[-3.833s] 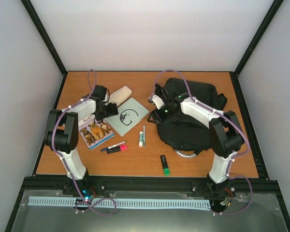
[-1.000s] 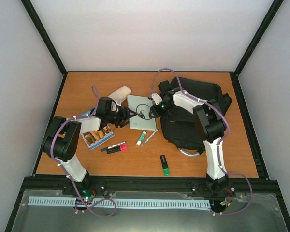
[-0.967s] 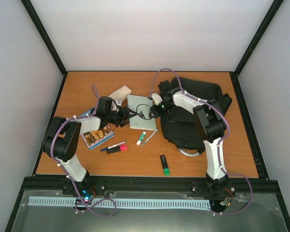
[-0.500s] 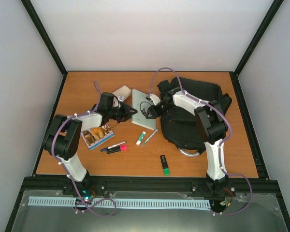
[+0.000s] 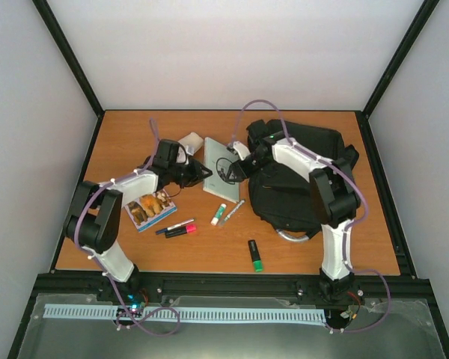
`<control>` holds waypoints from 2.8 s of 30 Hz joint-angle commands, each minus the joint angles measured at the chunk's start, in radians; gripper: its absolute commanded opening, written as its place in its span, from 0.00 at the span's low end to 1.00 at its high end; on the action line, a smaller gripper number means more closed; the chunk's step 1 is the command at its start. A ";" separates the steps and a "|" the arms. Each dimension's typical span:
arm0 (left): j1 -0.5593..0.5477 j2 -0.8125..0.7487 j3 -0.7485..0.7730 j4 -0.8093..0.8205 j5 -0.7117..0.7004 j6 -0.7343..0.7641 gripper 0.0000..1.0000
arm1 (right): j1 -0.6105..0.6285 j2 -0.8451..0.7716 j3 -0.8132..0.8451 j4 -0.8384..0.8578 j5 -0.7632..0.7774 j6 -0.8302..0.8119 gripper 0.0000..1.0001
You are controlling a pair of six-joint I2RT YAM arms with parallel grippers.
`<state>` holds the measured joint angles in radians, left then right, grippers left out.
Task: Pack the student bag
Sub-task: Pick up the book from the center of the board.
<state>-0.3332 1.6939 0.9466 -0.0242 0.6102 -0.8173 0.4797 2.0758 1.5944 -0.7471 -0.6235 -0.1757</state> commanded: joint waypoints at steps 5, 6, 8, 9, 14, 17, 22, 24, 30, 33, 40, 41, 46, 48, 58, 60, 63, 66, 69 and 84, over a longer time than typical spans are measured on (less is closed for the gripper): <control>-0.006 -0.224 0.078 -0.079 -0.001 0.190 0.01 | -0.112 -0.348 -0.060 -0.051 -0.044 -0.065 0.64; -0.006 -0.247 0.085 -0.097 0.011 0.214 0.01 | -0.123 -0.386 -0.079 -0.062 -0.048 -0.091 0.65; -0.006 -0.288 0.099 -0.146 0.036 0.259 0.01 | -0.147 -0.458 -0.109 -0.087 -0.050 -0.143 0.68; -0.006 -0.312 0.105 -0.176 0.046 0.285 0.01 | -0.163 -0.497 -0.126 -0.097 -0.051 -0.167 0.69; -0.007 -0.456 0.101 -0.295 0.101 0.387 0.01 | -0.275 -0.653 -0.198 -0.155 -0.122 -0.271 0.73; -0.017 -0.561 0.066 -0.346 0.122 0.437 0.01 | -0.304 -0.738 -0.231 -0.211 -0.142 -0.371 0.74; -0.024 -0.682 -0.013 -0.345 0.148 0.449 0.01 | -0.305 -0.881 -0.324 -0.211 -0.146 -0.433 0.78; -0.026 -0.682 -0.010 -0.359 0.172 0.467 0.01 | -0.305 -0.918 -0.356 -0.198 -0.164 -0.428 0.80; -0.042 -0.634 0.046 -0.417 0.221 0.519 0.01 | -0.305 -0.914 -0.370 -0.235 -0.183 -0.447 0.80; -0.063 -0.610 0.072 -0.448 0.241 0.551 0.01 | -0.305 -0.896 -0.359 -0.224 -0.176 -0.474 0.81; -0.093 -0.555 0.175 -0.635 0.281 0.642 0.01 | -0.309 -0.691 -0.100 -0.370 -0.200 -0.603 0.83; -0.093 -0.553 0.187 -0.670 0.278 0.679 0.01 | -0.311 -0.657 -0.066 -0.388 -0.217 -0.612 0.84; -0.094 -0.589 0.148 -0.621 0.323 0.656 0.01 | -0.312 -0.498 0.025 -0.431 -0.321 -0.592 0.85; -0.094 -0.583 0.167 -0.628 0.296 0.642 0.01 | -0.313 -0.448 0.048 -0.495 -0.408 -0.604 0.84; -0.104 -0.643 0.057 -0.510 0.358 0.597 0.01 | -0.296 -0.527 -0.157 -0.478 -0.497 -0.690 0.84; -0.122 -0.689 0.000 -0.454 0.347 0.600 0.01 | -0.297 -0.555 -0.219 -0.456 -0.487 -0.718 0.84; -0.145 -0.725 -0.018 -0.439 0.327 0.632 0.01 | -0.296 -0.614 -0.321 -0.335 -0.481 -0.644 0.84; -0.152 -0.720 -0.020 -0.452 0.353 0.617 0.01 | -0.294 -0.617 -0.349 -0.291 -0.494 -0.593 0.84; -0.185 -0.724 -0.017 -0.486 0.360 0.650 0.01 | -0.291 -0.595 -0.341 -0.304 -0.506 -0.611 0.85; -0.204 -0.496 0.087 -0.469 0.427 0.756 0.01 | -0.245 -0.492 -0.327 -0.741 -0.646 -1.086 0.19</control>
<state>-0.5255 1.1721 0.9123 -0.5335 0.9737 -0.1509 0.2253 1.5539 1.2453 -1.2919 -1.2007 -1.0355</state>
